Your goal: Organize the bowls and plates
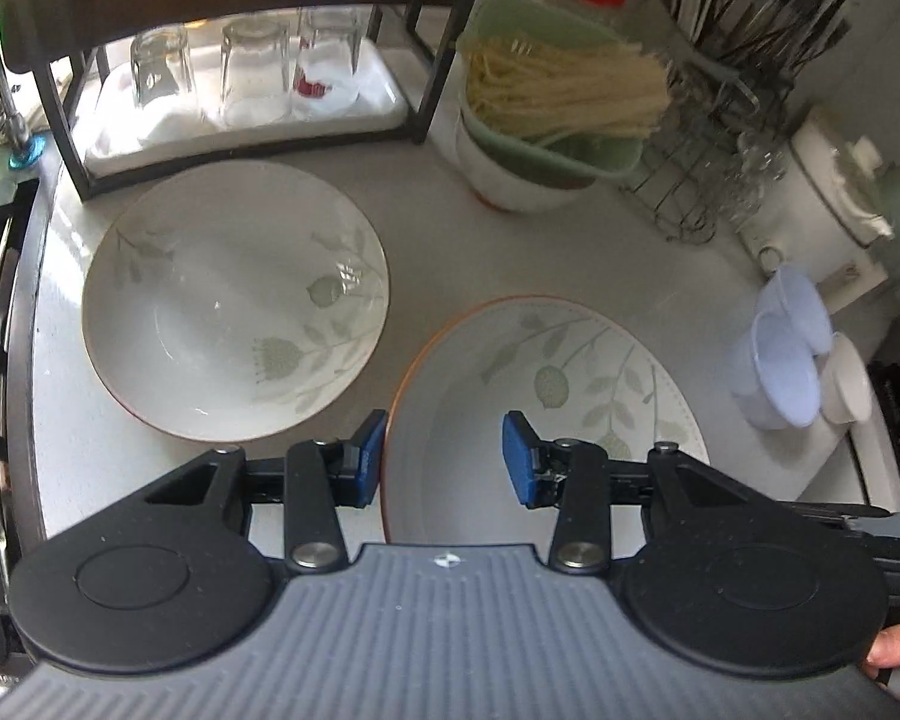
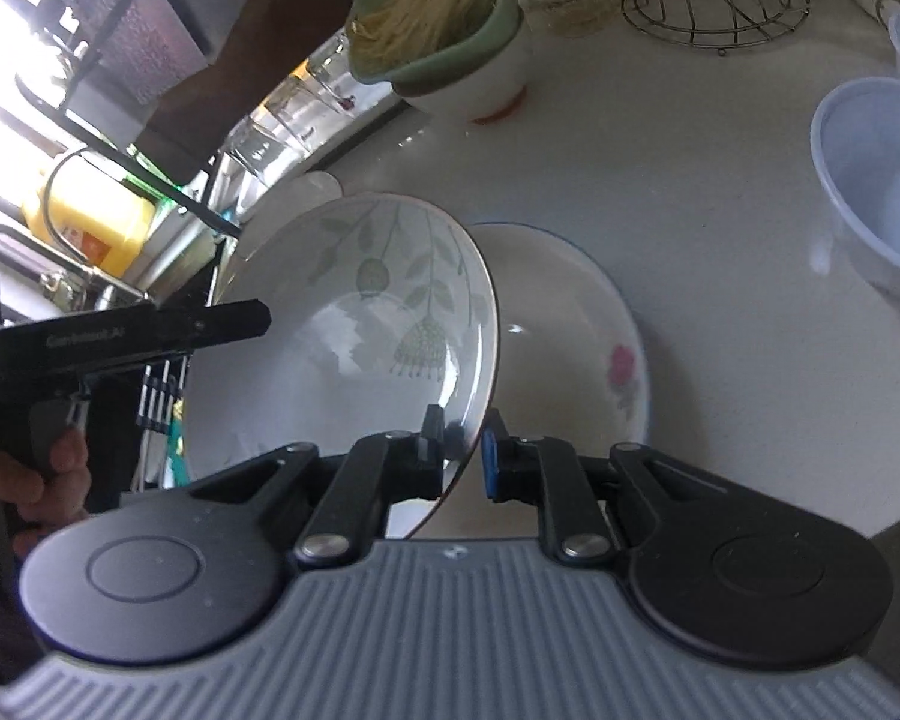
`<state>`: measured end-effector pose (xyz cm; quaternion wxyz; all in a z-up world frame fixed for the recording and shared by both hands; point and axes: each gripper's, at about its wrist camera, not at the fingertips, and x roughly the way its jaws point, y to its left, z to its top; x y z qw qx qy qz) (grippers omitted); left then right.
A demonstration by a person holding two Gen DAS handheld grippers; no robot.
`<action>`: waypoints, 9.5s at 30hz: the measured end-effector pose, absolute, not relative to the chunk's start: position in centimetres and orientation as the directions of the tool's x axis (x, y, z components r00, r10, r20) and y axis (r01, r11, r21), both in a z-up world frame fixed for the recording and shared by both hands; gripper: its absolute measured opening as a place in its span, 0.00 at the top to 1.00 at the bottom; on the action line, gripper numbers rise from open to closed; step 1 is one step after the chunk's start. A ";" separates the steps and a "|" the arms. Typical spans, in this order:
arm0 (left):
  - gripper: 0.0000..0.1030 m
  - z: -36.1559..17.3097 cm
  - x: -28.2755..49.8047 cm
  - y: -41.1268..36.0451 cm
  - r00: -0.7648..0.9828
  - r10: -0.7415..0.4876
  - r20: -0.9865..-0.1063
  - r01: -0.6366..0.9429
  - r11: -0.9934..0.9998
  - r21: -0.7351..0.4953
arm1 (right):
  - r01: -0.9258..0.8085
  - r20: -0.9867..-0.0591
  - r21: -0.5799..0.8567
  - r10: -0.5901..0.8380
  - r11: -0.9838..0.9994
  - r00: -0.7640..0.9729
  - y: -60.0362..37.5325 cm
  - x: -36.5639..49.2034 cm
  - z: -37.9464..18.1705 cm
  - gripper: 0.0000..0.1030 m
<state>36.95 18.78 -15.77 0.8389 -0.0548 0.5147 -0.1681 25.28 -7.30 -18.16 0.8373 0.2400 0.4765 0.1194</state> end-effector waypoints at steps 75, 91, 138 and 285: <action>0.56 -5.8 25.4 11.2 0.660 -0.212 -0.721 0.057 0.971 -0.233 | -0.240 -0.468 0.286 0.354 0.928 0.810 -15.3 17.9 -5.0 0.83; 0.56 -4.6 19.8 8.9 0.676 -0.251 -0.693 0.100 0.963 -0.252 | -0.270 -0.420 0.275 0.368 0.923 0.829 -15.8 11.8 -2.9 0.83; 0.37 -6.3 23.2 13.7 0.630 -0.187 -0.753 -0.014 0.967 -0.253 | -0.270 -0.511 0.256 0.367 0.928 0.777 -13.4 15.1 -5.8 0.36; 0.65 -17.6 39.3 21.4 0.335 -0.369 -0.867 0.215 0.926 -0.311 | -0.016 -0.807 0.405 0.366 0.914 0.463 -5.2 27.7 -17.5 0.85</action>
